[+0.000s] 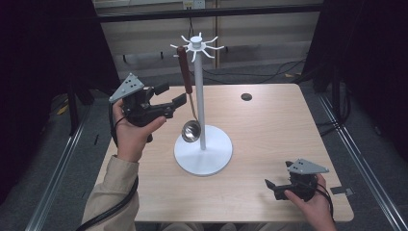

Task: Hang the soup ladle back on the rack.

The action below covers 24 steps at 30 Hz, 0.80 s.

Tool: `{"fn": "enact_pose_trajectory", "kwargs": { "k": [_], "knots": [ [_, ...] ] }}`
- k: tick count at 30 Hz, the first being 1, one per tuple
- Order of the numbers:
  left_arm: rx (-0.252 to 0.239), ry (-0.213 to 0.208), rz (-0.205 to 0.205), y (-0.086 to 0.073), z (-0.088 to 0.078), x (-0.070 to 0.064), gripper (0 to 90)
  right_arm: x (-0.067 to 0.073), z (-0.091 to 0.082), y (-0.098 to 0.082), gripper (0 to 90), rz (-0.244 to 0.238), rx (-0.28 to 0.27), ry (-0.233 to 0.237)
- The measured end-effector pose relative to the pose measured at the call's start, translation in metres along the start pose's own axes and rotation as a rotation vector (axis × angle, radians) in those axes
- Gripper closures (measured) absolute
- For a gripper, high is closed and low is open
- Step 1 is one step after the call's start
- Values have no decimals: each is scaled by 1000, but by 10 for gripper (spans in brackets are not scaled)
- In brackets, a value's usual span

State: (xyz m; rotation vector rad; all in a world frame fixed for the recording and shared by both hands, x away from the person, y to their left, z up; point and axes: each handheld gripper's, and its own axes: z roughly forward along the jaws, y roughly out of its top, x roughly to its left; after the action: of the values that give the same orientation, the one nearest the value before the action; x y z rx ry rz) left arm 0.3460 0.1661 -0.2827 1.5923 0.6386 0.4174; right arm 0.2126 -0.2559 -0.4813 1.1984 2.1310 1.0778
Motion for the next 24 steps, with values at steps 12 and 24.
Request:
{"fn": "enact_pose_trajectory", "kwargs": {
  "k": [12,24],
  "knots": [
    [14,16,27,-14,-5,3,115,1,1,0,20,-1,2,3],
    [38,40,22,-35,-9,9,88,1,1,-1,20,-2,5,3]
  ]
}}
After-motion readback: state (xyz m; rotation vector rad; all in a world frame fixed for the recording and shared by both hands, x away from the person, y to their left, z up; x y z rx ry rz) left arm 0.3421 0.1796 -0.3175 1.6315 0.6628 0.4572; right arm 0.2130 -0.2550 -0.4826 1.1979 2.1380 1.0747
